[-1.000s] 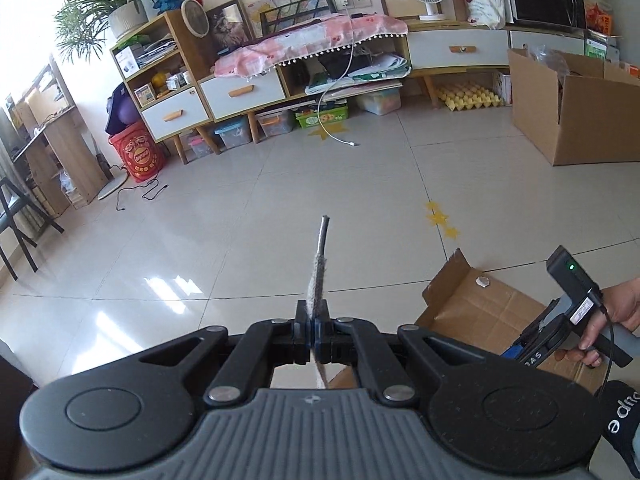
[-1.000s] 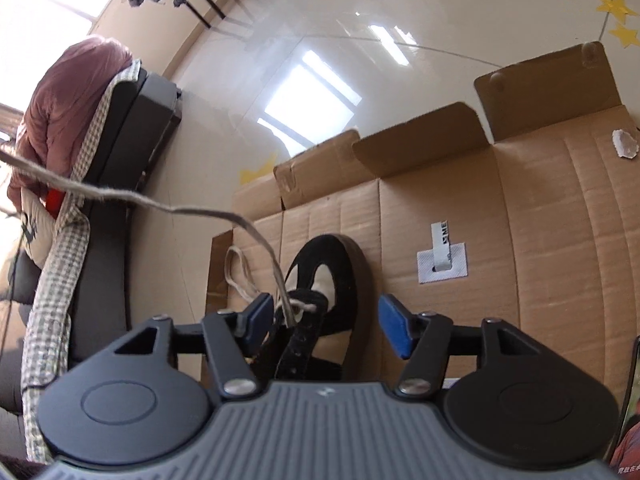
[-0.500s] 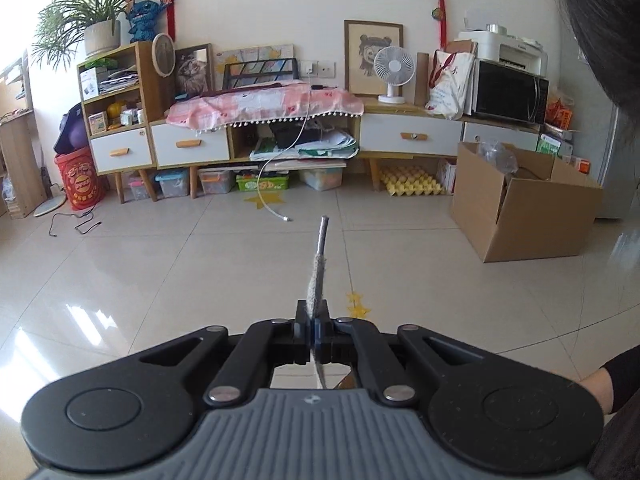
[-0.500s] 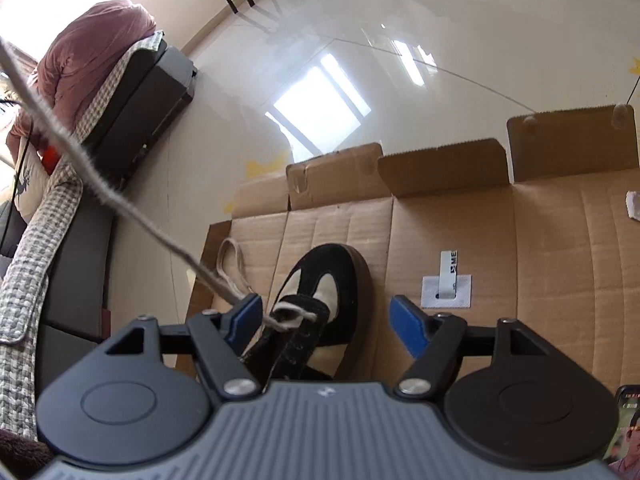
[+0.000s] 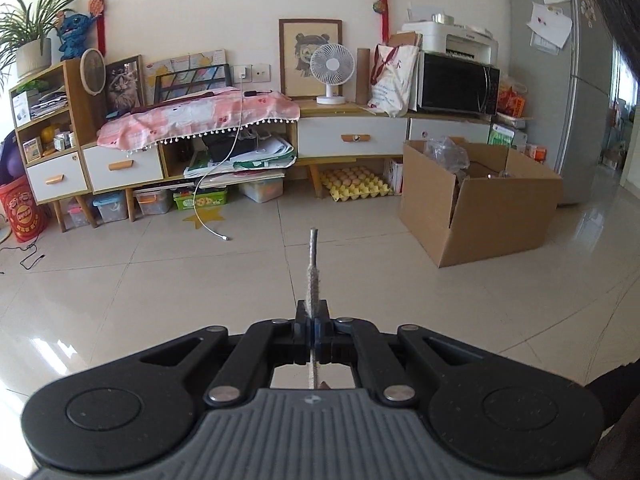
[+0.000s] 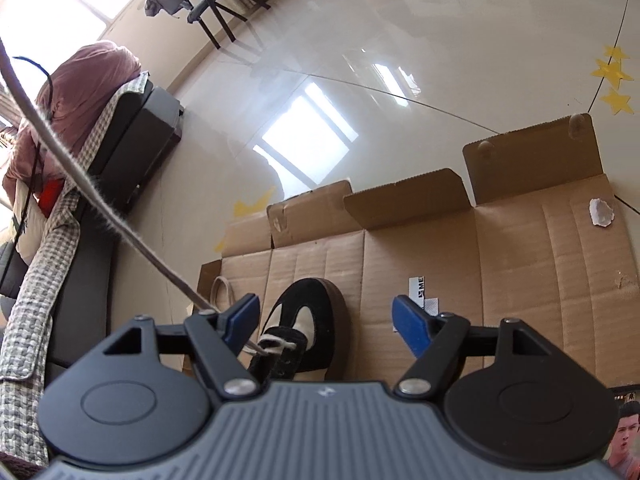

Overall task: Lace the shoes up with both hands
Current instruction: 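Lift the lace end high above the sneaker with the left gripper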

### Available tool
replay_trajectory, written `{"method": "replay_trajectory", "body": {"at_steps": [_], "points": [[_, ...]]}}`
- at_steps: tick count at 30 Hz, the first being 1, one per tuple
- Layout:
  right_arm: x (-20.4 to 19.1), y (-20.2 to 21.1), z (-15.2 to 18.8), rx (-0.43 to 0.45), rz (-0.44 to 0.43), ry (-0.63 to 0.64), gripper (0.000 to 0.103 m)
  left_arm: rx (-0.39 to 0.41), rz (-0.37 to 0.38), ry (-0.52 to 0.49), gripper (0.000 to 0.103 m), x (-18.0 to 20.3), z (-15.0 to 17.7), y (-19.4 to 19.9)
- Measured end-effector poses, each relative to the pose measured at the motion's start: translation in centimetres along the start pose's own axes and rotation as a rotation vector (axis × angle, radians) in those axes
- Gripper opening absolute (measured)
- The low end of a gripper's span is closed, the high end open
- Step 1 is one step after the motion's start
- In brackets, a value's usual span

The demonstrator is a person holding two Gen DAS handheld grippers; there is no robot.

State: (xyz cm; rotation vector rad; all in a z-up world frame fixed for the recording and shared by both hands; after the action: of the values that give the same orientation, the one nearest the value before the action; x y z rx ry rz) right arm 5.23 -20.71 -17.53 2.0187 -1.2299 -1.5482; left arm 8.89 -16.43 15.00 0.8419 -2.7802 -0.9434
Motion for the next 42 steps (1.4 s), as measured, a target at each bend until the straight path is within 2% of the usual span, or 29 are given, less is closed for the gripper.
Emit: {"method": "replay_trajectory", "body": {"at_steps": [6, 10, 13, 18, 23, 26, 31, 38, 42], "points": [[0.7, 0.2, 0.1, 0.008, 0.011, -0.013, 0.078, -0.309, -0.072, -0.166, 0.001, -0.2, 5.5, -0.6], [0.9, 0.0, 0.3, 0.003, 0.021, -0.023, 0.078, -0.519, -0.089, -0.241, 0.001, -0.6, 10.0, 0.9], [0.8, -0.2, 0.6, 0.0, 0.02, -0.023, 0.079, -0.661, -0.08, -0.322, 0.001, -1.4, 13.7, 3.5], [0.0, -0.3, 1.2, -0.004, 0.013, -0.028, 0.082, -0.824, -0.08, -0.408, 0.001, -2.0, 16.0, 8.4], [-1.3, -0.2, 1.2, 0.001, -0.008, -0.033, 0.083, -0.965, -0.14, -0.478, 0.001, -3.2, 16.6, 12.7], [-2.4, 0.1, 1.1, 0.009, -0.023, -0.021, 0.084, -1.026, -0.18, -0.523, 0.001, -3.3, 16.6, 14.6], [-3.8, 0.2, 1.2, 0.016, -0.024, 0.012, 0.086, -1.07, -0.214, -0.633, 0.001, -2.5, 16.4, 16.1], [-4.9, 0.3, 1.5, 0.016, -0.028, 0.032, 0.086, -1.054, -0.207, -0.699, 0.001, -1.5, 16.2, 15.5], [-5.5, 0.2, 1.5, 0.02, -0.039, 0.054, 0.087, -1.042, -0.198, -0.701, 0.001, -1.5, 17.2, 14.2]]}}
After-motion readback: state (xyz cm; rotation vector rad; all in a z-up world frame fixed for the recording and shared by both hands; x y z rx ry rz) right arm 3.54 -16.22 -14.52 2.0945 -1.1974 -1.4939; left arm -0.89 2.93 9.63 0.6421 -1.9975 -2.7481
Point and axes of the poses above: each gripper's, at about its wrist camera, not at the fingertips, and y roughly against the way its jaws point, x to its right, z to its underside, the point moved 7 cm from there along -y, roughly the way its jaws point, and after that the axes turned 2 degrees about -y, right-handed, at the moved point
